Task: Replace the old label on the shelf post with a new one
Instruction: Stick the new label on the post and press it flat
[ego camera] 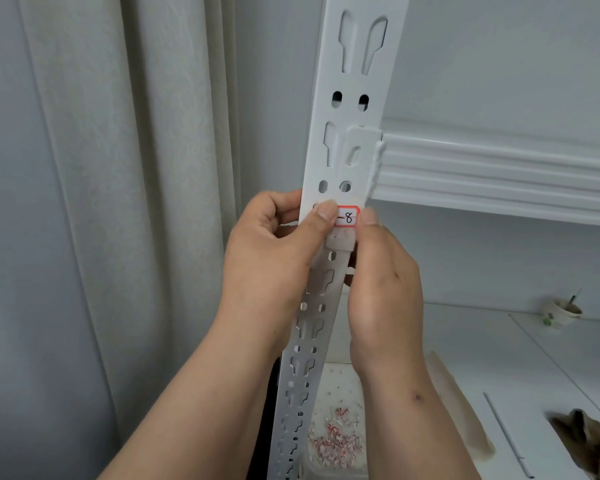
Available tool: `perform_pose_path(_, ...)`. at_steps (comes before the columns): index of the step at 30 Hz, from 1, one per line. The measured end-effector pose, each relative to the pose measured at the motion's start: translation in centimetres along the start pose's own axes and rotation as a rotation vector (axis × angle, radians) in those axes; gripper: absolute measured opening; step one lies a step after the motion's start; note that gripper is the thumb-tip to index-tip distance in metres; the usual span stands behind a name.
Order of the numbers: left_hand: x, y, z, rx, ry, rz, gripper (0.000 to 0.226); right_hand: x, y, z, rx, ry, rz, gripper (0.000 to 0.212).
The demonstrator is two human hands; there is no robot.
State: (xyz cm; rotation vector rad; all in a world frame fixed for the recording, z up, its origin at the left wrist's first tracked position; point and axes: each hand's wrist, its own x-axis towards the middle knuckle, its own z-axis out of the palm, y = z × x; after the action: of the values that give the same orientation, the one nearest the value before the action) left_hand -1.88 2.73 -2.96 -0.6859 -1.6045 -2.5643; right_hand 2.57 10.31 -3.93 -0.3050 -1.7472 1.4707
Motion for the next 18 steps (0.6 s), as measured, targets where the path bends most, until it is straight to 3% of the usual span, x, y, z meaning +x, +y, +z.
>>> perform_pose_path(18, -0.7, -0.9, -0.3, 0.072, 0.001, 0.049, 0.023, -0.7, 0.5, 0.0, -0.066, -0.025, -0.121, 0.038)
